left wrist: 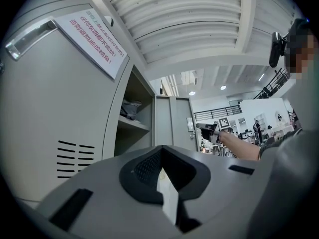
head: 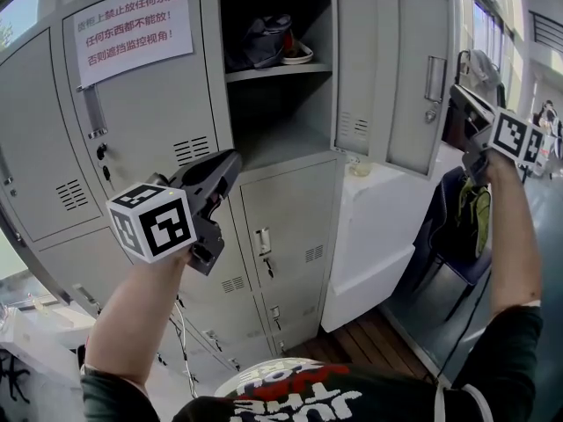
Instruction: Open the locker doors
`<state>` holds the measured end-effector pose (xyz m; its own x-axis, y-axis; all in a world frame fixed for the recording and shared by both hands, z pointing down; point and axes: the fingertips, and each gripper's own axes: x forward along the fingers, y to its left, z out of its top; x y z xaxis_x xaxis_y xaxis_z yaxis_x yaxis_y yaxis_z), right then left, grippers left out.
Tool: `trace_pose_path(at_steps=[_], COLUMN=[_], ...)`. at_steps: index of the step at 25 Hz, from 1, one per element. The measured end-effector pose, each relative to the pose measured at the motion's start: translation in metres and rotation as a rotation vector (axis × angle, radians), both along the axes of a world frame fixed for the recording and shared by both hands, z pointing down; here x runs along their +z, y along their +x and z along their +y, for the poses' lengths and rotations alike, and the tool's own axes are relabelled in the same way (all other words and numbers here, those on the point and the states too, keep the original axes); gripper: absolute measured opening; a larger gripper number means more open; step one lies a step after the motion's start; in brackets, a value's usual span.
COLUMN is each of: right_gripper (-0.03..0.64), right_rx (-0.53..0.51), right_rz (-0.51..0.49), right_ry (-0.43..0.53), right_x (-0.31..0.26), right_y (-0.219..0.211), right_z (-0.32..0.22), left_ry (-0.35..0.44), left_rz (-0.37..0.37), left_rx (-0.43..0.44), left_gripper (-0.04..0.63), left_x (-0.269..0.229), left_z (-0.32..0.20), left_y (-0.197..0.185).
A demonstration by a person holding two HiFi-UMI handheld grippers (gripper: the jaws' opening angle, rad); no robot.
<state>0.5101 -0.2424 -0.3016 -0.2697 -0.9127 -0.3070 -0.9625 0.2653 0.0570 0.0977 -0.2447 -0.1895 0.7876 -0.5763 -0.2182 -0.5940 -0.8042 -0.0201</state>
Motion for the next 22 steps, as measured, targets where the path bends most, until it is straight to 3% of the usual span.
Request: trace_pose_path(at_steps=[9, 14, 18, 22], right_gripper=[0.064, 0.064, 0.064, 0.064], right_rx=[-0.079, -0.076, -0.171, -0.315], right_rz=[-0.008, -0.033, 0.006, 0.030], right_ry=[0.028, 0.094, 0.094, 0.019], right_x=[0.001, 0.008, 0.044, 0.091], right_y=[-0.011, -0.022, -0.073, -0.132], right_z=[0.009, 0.044, 0.073, 0.069], left_ry=[-0.005, -0.015, -0.013, 0.025], left_rz=[-0.004, 0.008, 0.013, -0.020], left_rx=[-0.018, -0.015, -0.011, -0.029], left_gripper=[-0.002, -0.002, -0.002, -0.002], left_x=[0.005, 0.010, 0.019, 0.035], left_z=[0.002, 0.007, 0.013, 0.024], left_y=[0.013, 0.013, 0.014, 0.015])
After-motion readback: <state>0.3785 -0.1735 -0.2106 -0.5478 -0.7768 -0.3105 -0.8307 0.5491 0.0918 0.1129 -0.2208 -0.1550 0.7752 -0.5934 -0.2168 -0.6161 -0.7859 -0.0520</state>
